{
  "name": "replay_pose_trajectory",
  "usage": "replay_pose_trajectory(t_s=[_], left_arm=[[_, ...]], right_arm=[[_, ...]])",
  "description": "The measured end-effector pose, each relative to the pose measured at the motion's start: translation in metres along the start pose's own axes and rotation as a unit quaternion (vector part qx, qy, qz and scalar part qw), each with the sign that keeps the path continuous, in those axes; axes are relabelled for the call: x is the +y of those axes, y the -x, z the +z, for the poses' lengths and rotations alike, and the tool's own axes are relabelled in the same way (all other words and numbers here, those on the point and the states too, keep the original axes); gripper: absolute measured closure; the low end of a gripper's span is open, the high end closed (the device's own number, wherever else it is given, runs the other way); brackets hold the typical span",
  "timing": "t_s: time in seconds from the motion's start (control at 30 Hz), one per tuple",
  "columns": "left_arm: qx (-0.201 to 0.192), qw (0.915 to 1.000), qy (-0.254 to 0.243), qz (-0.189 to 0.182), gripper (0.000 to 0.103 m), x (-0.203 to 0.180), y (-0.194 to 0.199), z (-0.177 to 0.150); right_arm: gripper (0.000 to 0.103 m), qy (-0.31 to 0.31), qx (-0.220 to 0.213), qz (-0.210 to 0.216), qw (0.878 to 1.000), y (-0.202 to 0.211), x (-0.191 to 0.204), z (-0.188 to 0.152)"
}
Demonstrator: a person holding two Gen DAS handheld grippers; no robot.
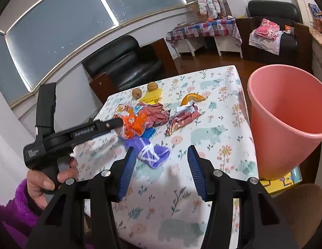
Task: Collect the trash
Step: 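Grasp the white-orange wrapper with the left tool while the right grasps the purple bag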
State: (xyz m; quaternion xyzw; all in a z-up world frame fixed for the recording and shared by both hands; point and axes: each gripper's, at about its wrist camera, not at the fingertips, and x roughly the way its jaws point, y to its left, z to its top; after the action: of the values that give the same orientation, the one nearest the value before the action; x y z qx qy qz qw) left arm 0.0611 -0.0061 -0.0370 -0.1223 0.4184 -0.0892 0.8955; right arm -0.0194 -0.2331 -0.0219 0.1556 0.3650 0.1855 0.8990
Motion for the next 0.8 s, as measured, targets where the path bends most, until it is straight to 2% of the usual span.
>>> replay_pose_trajectory(t_s=[0.03,0.13,0.2,0.4,0.53,0.7,0.8], left_arm=[[0.004,1.0,0.0,-0.003,0.059,0.0,-0.003,0.0],[0.006,0.9999,-0.002,-0.015,0.075,0.0,-0.008,0.0],[0.003,0.9997,-0.004,-0.022,0.079,0.002,-0.007,-0.001],[-0.018,0.999,0.01,-0.039,0.082,0.02,0.017,0.002],[-0.044,0.9982,0.008,-0.04,0.082,0.031,0.036,0.005],[-0.048,0.998,0.016,-0.037,0.082,0.042,0.046,0.003],[-0.057,0.9976,0.02,-0.034,0.082,0.047,0.054,0.003]], right_arm=[[0.051,0.001,0.002,-0.001,1.0,-0.003,0.0,0.001],[0.051,0.005,0.01,-0.002,1.0,-0.012,0.0,0.002],[0.051,0.003,0.021,0.003,1.0,-0.019,-0.001,0.0],[0.051,-0.012,0.068,0.019,0.997,-0.043,-0.004,-0.008],[0.051,-0.015,0.082,0.016,0.996,-0.058,-0.004,-0.007],[0.051,0.025,0.096,0.032,0.995,-0.078,0.01,0.005],[0.051,0.056,0.112,0.027,0.992,-0.093,0.016,0.01]])
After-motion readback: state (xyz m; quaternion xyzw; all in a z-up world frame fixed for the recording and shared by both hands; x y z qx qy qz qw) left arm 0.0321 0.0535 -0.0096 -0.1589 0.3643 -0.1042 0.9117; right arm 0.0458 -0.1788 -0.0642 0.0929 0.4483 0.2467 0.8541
